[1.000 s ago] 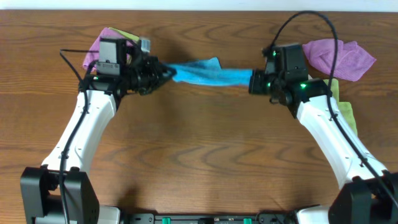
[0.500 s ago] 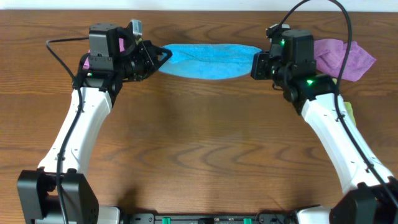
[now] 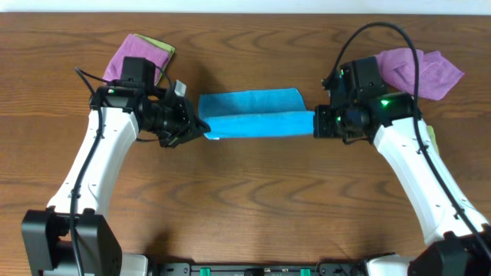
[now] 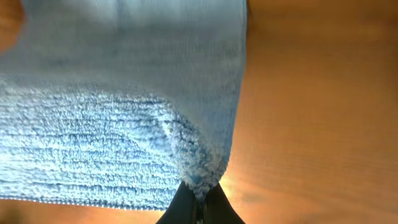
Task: Fold the cloth
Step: 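Lower the held blue cloth and fold its edge over with both grippers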
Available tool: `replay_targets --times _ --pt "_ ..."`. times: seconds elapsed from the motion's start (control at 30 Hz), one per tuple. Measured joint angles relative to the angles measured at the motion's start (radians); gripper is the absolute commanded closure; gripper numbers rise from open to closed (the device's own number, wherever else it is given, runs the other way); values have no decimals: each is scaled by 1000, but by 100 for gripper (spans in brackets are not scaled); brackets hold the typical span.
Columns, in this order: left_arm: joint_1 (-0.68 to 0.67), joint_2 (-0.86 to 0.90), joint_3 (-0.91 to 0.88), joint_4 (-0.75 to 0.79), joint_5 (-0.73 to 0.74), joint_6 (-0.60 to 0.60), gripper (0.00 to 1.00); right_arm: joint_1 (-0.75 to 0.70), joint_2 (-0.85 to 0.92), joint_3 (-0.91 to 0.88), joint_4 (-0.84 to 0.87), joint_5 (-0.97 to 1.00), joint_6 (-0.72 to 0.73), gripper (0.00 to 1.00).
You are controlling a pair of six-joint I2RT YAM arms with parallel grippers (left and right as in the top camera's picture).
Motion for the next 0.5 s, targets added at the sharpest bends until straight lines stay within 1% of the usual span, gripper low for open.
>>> replay_targets --times 0.2,0.33,0.5 --pt "-116 -1 -100 -1 -68 21 94 3 -6 -172 -19 14 0 98" --pt "-187 -1 -177 20 -122 20 94 8 -6 -209 -6 26 0 98" --pt "-202 0 -200 100 -162 -7 94 9 -6 -209 111 48 -1 99"
